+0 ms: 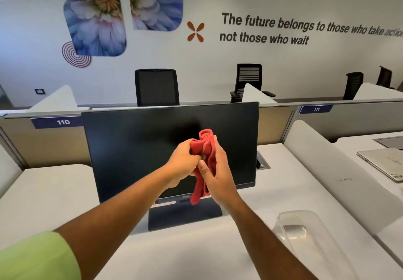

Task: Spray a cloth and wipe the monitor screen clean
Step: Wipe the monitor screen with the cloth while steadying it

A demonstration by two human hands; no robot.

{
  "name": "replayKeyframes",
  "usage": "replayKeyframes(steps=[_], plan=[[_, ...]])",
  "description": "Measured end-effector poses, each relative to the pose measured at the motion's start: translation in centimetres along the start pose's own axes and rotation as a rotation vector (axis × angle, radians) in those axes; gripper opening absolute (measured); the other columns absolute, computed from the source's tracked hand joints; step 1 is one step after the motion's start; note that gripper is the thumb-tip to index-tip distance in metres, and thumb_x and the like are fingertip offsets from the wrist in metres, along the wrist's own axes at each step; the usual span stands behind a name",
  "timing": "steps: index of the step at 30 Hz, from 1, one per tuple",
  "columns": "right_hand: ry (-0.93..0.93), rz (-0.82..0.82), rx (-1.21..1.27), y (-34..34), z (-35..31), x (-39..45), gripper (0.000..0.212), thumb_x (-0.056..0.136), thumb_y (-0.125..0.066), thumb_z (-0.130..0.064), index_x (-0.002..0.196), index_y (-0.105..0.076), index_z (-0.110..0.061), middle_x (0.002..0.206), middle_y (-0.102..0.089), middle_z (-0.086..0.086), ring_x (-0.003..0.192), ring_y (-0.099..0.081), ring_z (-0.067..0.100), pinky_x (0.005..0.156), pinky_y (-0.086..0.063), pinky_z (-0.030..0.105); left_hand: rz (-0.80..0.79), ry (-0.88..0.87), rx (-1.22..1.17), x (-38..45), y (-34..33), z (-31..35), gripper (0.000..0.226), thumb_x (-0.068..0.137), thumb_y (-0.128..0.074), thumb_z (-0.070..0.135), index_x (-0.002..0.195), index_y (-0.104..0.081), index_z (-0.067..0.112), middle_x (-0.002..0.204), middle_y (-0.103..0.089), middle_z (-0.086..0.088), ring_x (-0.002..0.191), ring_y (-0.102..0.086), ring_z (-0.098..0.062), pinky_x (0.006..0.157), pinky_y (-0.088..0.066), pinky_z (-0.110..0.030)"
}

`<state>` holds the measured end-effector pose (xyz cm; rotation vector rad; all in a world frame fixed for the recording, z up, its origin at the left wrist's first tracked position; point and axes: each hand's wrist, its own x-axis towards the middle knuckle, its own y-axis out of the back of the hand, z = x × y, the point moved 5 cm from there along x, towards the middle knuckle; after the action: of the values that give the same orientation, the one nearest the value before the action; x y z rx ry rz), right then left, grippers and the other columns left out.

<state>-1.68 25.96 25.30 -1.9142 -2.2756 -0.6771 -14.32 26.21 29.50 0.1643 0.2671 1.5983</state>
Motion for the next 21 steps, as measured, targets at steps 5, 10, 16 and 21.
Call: replayKeyframes(steps=[5, 10, 16, 21], plan=[[0.187, 0.14, -0.067, 2.2, 0.8, 1.3, 0.088, 0.105, -0.064, -0.021, 0.158, -0.011, -0.067, 0.166, -0.032, -0.022, 0.149, -0.042, 0.0, 0.117, -0.042, 0.016, -0.297, 0.012, -0.075, 0.4, -1.7, 2.6, 0.021, 0.103, -0.056, 0.03, 0.12, -0.067, 0.025, 0.113, -0.076, 0.005, 0.108, -0.073, -0.012, 0.094, -0.058, -0.037], [0.22, 0.498, -0.126, 5.3, 1.7, 3.7, 0.085, 0.098, -0.061, 0.007, 0.164, -0.03, -0.036, 0.161, -0.048, 0.001, 0.145, -0.045, -0.004, 0.114, -0.042, 0.012, -0.096, -0.396, 0.559, 1.9, 0.0, 6.4, 0.036, 0.1, -0.061, 0.041, 0.131, -0.067, 0.024, 0.135, -0.066, 0.007, 0.128, -0.059, -0.009, 0.111, -0.046, -0.039], [0.227, 0.889, -0.286, 11.1, 1.7, 8.3, 0.077, 0.096, -0.059, 0.011, 0.165, -0.033, -0.012, 0.168, -0.04, 0.012, 0.154, -0.041, 0.031, 0.12, -0.04, 0.038, 0.31, -0.496, 1.123, 7.8, 7.5, 9.7, 0.059, 0.104, -0.042, 0.047, 0.155, -0.039, 0.016, 0.163, -0.034, -0.007, 0.156, -0.02, -0.03, 0.127, -0.009, -0.057], [0.108, 0.731, -0.381, 9.9, 3.7, 12.7, 0.074, 0.103, -0.058, 0.003, 0.168, -0.027, -0.016, 0.176, -0.025, 0.007, 0.163, -0.02, 0.038, 0.128, -0.026, 0.067, 0.128, -0.407, 1.056, 9.5, 8.8, 5.4, 0.064, 0.105, -0.017, 0.057, 0.148, -0.048, 0.021, 0.145, -0.058, -0.004, 0.151, -0.034, -0.022, 0.127, -0.002, -0.053]])
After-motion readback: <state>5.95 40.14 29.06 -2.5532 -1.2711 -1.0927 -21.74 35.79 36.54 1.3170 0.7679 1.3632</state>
